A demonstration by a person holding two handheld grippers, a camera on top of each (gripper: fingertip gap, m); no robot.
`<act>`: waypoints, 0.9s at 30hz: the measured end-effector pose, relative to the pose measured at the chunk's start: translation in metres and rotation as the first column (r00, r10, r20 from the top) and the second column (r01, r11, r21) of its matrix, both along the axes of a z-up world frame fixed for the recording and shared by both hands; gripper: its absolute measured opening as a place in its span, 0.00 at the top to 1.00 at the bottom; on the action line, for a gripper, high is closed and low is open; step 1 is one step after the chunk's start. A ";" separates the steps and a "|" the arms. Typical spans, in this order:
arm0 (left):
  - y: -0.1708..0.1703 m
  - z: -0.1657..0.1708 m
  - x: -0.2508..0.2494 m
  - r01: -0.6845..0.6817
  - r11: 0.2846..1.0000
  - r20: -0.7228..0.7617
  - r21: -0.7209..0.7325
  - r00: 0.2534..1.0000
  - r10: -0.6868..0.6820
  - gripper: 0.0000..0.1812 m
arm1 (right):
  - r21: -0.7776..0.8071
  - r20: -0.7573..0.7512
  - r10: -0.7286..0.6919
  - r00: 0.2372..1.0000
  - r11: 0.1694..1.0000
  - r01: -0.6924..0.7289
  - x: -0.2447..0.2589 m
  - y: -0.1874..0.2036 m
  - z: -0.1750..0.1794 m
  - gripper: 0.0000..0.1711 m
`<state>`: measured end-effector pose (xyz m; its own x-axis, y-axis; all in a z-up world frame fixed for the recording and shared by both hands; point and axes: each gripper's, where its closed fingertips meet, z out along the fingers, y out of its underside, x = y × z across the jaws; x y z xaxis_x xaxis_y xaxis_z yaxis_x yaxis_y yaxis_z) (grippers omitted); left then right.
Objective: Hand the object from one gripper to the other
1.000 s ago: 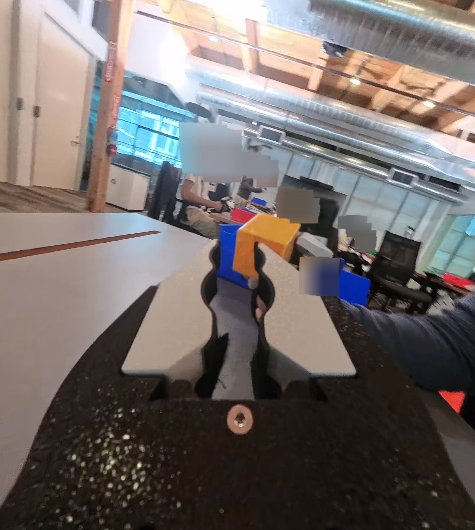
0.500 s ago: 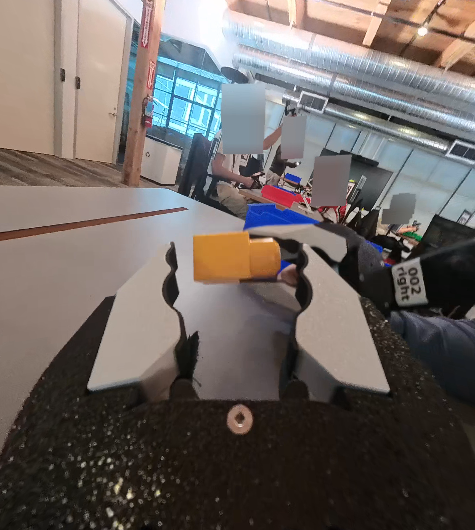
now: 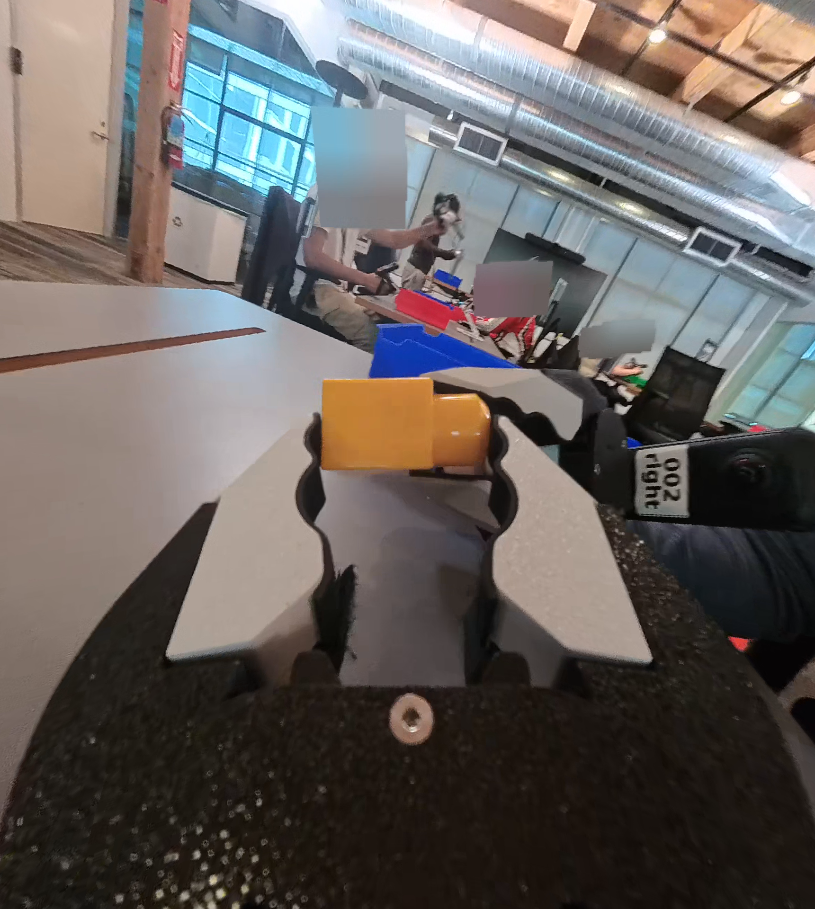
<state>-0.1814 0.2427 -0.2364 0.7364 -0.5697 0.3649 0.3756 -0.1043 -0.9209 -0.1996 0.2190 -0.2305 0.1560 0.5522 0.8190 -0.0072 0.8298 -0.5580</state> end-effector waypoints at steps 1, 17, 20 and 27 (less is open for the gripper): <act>-0.001 0.001 0.001 0.026 1.000 0.027 -0.003 0.999 -0.026 0.64 | -0.008 -0.004 0.008 1.000 1.000 -0.008 0.000 0.000 0.000 0.82; -0.020 0.020 -0.003 0.242 0.968 0.316 0.062 0.916 -0.249 0.55 | -0.150 -0.039 0.016 0.999 0.989 -0.022 0.001 0.008 0.005 0.81; -0.012 0.023 -0.031 0.042 0.995 0.328 0.085 0.942 -0.068 0.46 | -0.238 0.000 -0.061 0.998 0.970 0.060 0.001 0.033 -0.012 0.81; -0.012 0.020 -0.067 -0.394 0.896 -0.044 0.204 0.911 0.411 0.56 | -0.379 -0.029 -0.183 0.983 0.912 0.159 0.010 0.068 -0.010 0.81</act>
